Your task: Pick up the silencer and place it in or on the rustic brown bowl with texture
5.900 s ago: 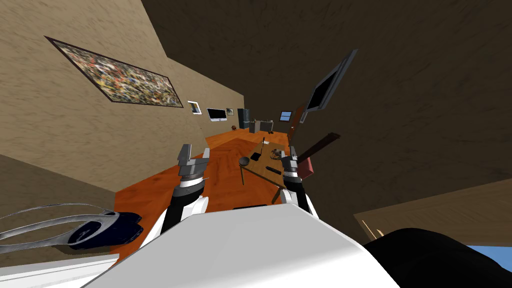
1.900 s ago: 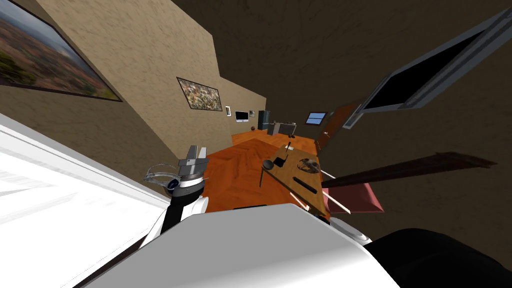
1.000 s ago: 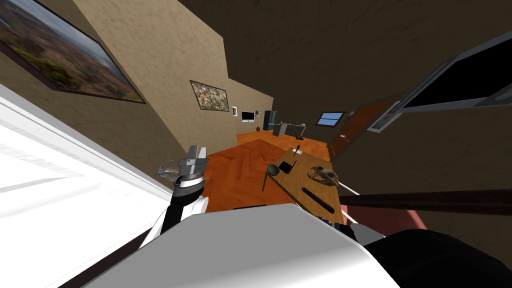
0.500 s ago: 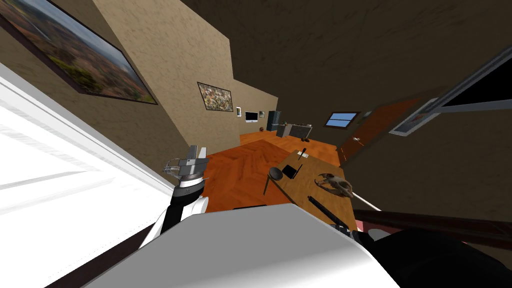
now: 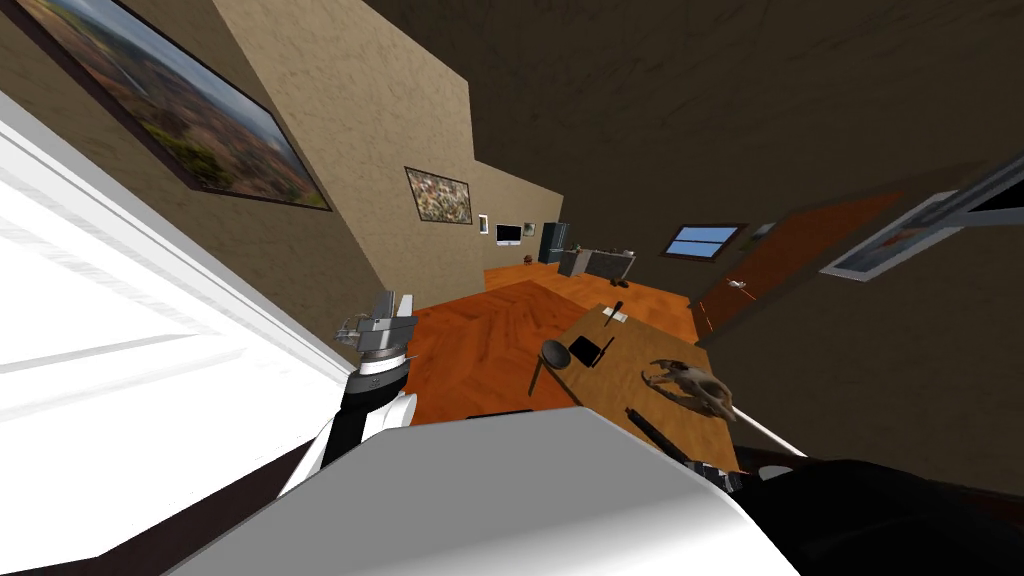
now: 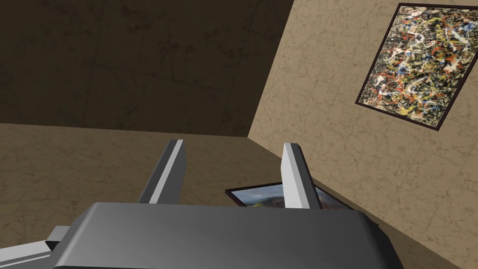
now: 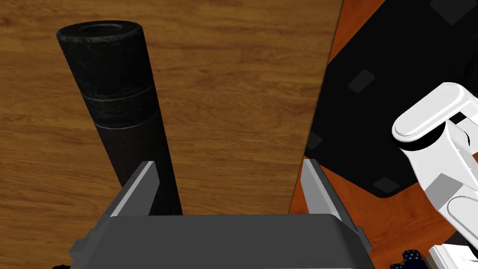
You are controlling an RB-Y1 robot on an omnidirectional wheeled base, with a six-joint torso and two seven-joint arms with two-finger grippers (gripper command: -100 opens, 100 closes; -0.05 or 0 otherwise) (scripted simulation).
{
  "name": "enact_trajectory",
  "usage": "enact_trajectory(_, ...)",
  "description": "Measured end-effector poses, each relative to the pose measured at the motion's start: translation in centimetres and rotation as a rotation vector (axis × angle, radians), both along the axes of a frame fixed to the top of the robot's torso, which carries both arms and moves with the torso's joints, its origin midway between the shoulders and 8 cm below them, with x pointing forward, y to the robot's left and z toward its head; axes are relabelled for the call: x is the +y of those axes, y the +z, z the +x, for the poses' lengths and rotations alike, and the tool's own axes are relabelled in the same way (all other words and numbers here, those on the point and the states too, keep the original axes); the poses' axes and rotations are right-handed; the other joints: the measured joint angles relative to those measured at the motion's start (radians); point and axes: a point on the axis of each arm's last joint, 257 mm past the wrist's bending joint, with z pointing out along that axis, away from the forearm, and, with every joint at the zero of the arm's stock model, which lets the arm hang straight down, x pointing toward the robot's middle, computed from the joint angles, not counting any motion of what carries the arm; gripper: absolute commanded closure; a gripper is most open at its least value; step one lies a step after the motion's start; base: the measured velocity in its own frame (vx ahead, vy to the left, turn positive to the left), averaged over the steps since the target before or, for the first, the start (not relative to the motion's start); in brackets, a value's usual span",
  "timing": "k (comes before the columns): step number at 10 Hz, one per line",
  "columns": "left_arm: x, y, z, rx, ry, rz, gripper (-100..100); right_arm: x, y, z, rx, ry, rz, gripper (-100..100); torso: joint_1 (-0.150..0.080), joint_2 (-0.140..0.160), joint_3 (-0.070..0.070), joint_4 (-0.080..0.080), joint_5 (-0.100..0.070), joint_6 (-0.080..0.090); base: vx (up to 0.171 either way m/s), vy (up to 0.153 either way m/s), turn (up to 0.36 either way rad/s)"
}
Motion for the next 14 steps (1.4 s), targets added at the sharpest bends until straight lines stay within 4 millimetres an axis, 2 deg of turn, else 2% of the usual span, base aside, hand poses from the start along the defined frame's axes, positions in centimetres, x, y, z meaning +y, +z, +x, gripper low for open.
enact_trajectory(3, 0.0, 0.0, 0.0, 0.0, 0.0, 0.0, 0, -2.0, 0.2, -1.8, 0.044, -0.003, -0.05, -100, 0.002, 0.002, 0.001, 0.0, 0.0, 0.0, 0.083, -0.067, 0.138)
enact_trajectory(4, 0.0, 0.0, 0.0, 0.0, 0.0, 0.0, 0, -2.2, -0.3, -3.2, 0.069, -0.005, -0.056, -100, 0.0, 0.001, 0.001, 0.0, 0.0, 0.0, 0.087, -0.085, 0.104)
enact_trajectory(5, 0.0, 0.0, 0.0, 0.0, 0.0, 0.0, 0, -1.9, -0.3, -3.8, 0.083, 0.006, -0.054, -100, 0.0, 0.002, 0.001, 0.0, 0.0, 0.001, 0.093, -0.079, 0.088)
enact_trajectory(7, 0.0, 0.0, 0.0, 0.0, 0.0, 0.0, 0, -0.8, -1.7, -5.0, 0.109, -0.003, -0.043, -100, 0.001, 0.002, 0.001, 0.0, 0.0, 0.0, 0.054, -0.056, 0.061)
enact_trajectory(8, 0.0, 0.0, 0.0, 0.0, 0.0, 0.0, 0, -0.7, -1.8, -5.1, 0.111, 0.001, -0.04, 0, 0.003, 0.004, 0.002, 0.001, 0.0, 0.001, 0.007, -0.007, -0.001)
enact_trajectory(9, 0.0, 0.0, 0.0, 0.0, 0.0, 0.0, 0, -0.7, -1.7, -5.1, 0.111, 0.0, -0.04, -100, 0.005, 0.006, 0.003, 0.001, 0.001, 0.001, -0.007, -0.038, 0.05)
enact_trajectory(14, 0.0, 0.0, 0.0, 0.0, 0.0, 0.0, 0, 1.2, -3.9, -5.7, 0.108, -0.018, -0.04, -100, 0.004, 0.008, 0.005, 0.002, 0.0, 0.001, -0.006, -0.04, 0.026)
